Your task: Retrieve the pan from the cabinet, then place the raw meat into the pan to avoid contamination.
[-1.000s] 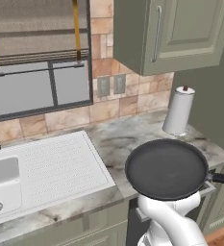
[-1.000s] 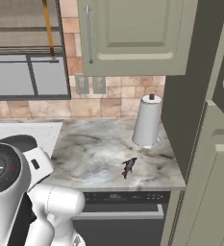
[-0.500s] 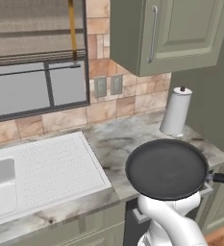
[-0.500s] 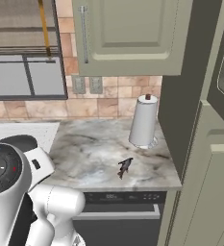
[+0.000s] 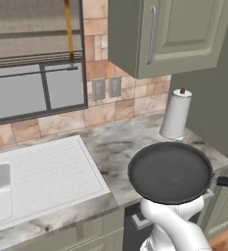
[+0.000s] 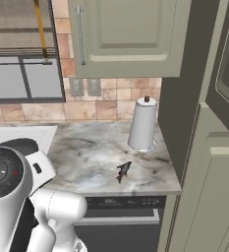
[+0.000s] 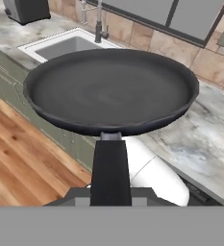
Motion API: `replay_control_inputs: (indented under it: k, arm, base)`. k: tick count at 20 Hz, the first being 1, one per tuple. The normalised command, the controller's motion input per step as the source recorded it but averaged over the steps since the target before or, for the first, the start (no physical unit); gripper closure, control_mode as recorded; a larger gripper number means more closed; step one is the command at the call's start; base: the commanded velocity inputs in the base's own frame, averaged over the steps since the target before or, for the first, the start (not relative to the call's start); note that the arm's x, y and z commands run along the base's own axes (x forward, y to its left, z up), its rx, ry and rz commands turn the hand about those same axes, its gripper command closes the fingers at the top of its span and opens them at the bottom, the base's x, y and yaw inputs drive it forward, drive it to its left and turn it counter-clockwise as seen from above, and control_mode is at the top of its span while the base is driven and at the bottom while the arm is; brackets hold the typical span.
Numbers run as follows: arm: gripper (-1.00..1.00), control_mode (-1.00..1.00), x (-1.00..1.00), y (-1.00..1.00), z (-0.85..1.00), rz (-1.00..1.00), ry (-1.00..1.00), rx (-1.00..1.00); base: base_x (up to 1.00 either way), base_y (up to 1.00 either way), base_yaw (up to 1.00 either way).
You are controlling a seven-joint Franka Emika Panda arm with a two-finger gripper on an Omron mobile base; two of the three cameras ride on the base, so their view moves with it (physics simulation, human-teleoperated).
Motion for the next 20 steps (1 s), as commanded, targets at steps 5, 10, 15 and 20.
replay_control_inputs:
  k: [5,10,15,20]
  arm:
    - [1.00,1.00,0.00,0.00,0.00,0.00,0.00,0.00]
    - [1.00,1.00,0.00,0.00,0.00,0.00,0.00,0.00]
    - [1.00,-1.00,0.01,0.00,0.00,0.00,0.00,0.00]
    - [1.00,-1.00,0.10,0.00,-0.01,0.00,0.00,0.00]
  base:
    - [0.37,0.00,-0.04]
    - [0.34,0.00,-0.03]
    - [0.12,0.00,0.00]
    - [0.00,0.00,0.00]
